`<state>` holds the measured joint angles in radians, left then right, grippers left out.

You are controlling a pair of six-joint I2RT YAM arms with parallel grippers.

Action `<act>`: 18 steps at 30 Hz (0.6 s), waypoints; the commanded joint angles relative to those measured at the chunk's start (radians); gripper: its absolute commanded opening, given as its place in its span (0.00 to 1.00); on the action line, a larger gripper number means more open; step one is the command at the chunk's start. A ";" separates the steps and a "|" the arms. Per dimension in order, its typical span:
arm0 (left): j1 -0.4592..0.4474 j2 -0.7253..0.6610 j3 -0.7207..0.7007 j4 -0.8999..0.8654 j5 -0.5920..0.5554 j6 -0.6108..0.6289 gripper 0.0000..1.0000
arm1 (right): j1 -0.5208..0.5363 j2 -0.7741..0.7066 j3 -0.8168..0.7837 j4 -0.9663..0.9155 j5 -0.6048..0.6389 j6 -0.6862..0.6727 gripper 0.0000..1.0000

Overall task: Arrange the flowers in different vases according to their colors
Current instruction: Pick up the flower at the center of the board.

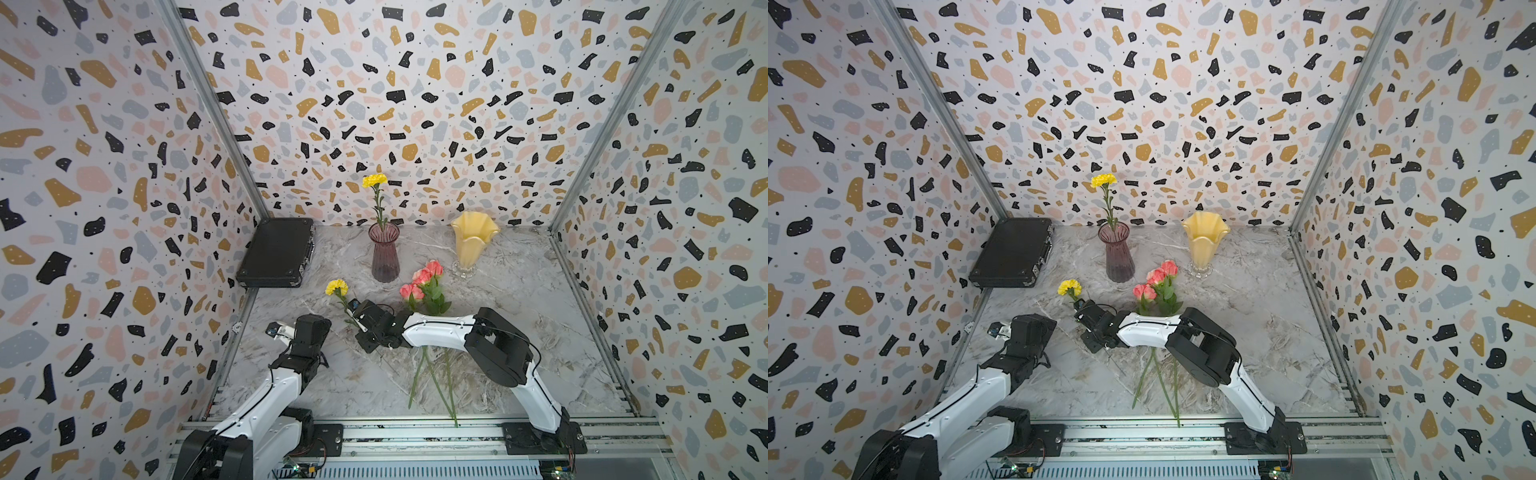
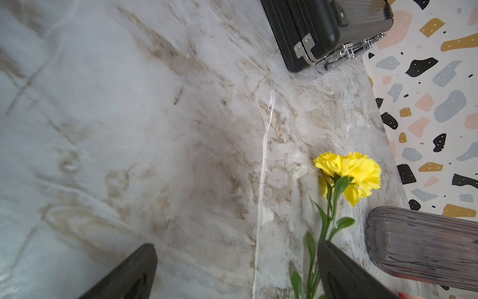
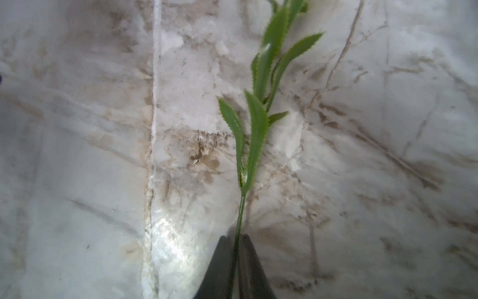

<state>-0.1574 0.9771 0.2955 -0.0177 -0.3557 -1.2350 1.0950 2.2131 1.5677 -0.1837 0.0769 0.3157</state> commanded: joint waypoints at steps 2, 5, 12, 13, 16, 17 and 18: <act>0.005 0.034 0.047 0.022 0.014 0.017 1.00 | -0.001 0.031 -0.035 -0.171 0.085 0.021 0.03; 0.005 0.059 0.062 0.025 0.036 0.031 1.00 | -0.001 -0.005 -0.077 -0.129 0.108 0.028 0.00; 0.005 0.076 0.072 0.092 0.119 0.103 0.99 | -0.001 -0.165 -0.252 0.046 0.209 0.045 0.00; 0.005 0.077 0.070 0.118 0.141 0.123 0.99 | -0.001 -0.192 -0.285 0.080 0.220 0.044 0.00; 0.005 0.100 0.053 0.243 0.242 0.180 0.99 | -0.001 -0.281 -0.394 0.207 0.239 0.044 0.00; 0.004 0.122 0.052 0.283 0.281 0.186 1.00 | -0.002 -0.314 -0.436 0.255 0.241 0.044 0.00; 0.004 0.146 0.055 0.317 0.320 0.189 0.99 | -0.002 -0.335 -0.463 0.290 0.241 0.045 0.00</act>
<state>-0.1574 1.0832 0.3405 0.1410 -0.1623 -1.1107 1.0985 1.9678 1.1637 -0.0010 0.2676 0.3515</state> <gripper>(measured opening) 0.995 0.043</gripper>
